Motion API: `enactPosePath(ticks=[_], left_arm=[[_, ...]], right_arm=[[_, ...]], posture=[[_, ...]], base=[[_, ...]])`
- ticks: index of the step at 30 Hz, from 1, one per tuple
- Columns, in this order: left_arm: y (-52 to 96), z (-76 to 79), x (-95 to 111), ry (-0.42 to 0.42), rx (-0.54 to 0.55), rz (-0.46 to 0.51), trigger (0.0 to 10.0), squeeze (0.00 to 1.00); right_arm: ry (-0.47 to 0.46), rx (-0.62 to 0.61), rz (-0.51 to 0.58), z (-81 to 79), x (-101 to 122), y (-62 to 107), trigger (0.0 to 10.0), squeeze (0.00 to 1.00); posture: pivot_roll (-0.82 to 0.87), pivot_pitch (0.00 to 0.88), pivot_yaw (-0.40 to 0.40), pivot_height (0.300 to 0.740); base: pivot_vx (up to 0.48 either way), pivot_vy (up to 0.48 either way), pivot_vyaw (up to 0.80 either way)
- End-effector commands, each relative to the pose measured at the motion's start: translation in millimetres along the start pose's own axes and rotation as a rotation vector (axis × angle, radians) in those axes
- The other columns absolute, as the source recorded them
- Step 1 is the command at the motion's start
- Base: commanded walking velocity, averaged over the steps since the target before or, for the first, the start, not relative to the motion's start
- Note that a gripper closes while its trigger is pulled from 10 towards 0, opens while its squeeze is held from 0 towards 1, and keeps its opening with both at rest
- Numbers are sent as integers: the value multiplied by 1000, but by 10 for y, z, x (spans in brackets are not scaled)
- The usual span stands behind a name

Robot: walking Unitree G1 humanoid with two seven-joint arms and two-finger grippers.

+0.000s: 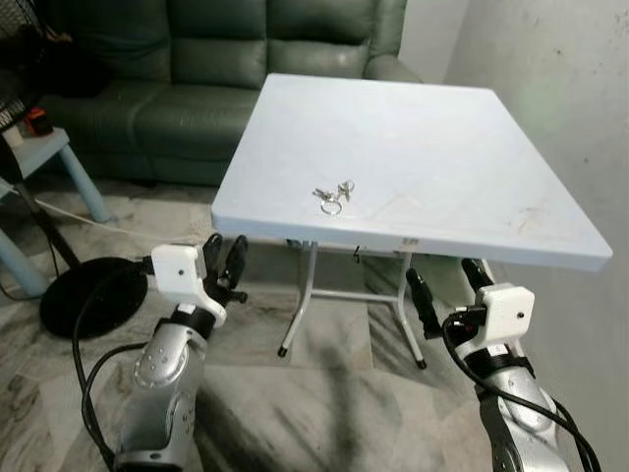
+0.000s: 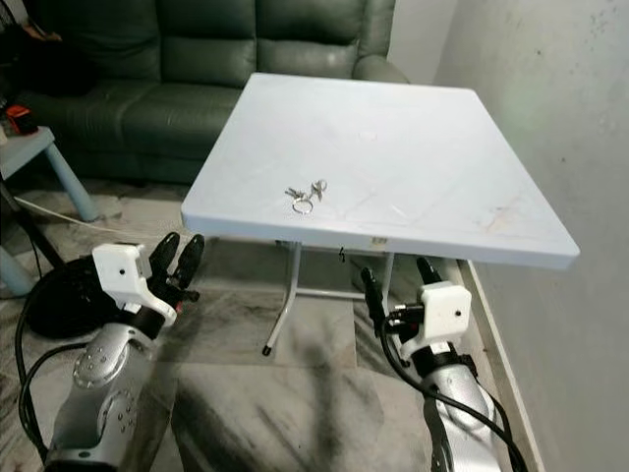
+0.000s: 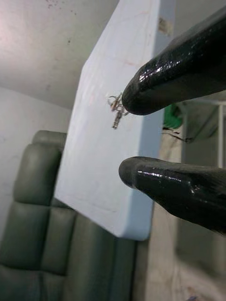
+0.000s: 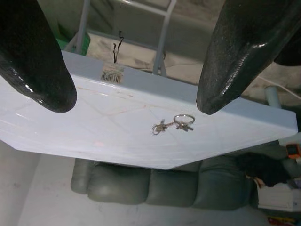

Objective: Hang keys on a hook

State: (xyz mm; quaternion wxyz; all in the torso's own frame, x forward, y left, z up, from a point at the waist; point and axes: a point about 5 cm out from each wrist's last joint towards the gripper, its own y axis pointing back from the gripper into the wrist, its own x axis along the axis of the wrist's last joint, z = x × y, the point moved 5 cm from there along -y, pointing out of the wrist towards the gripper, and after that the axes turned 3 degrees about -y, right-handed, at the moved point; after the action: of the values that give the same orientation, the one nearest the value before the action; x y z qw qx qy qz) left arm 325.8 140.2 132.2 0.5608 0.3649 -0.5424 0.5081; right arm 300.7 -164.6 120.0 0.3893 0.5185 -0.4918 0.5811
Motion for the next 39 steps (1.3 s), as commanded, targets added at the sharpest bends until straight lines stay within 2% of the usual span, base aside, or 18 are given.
enactPosePath(ticks=[1,5,12,34,39], left_arm=[[17,28,18,25,-12,-4,10000,0],[-5,5,-24,-30,3,-50,10000,0],[-65,-66,-80,-39,39,-103,10000,0],[-117,56,-76,-45,-5,-112,10000,0],[-119,74,-79,-43,-9,-111,10000,0]], right_arm=[[20,8,-1,-19,38,4,10000,0],[22,10,-12,-19,57,-16,10000,0],[35,8,-39,-27,20,-31,10000,0],[41,26,-57,-44,24,-54,10000,0],[45,31,-59,-37,28,-61,10000,0]], posture=[[141,0,-60,740],[146,9,-58,740],[143,14,-51,740],[140,6,-53,740],[141,0,-57,740]], base=[[0,0,0],[0,0,0],[0,0,0],[400,0,0],[399,266,0]])
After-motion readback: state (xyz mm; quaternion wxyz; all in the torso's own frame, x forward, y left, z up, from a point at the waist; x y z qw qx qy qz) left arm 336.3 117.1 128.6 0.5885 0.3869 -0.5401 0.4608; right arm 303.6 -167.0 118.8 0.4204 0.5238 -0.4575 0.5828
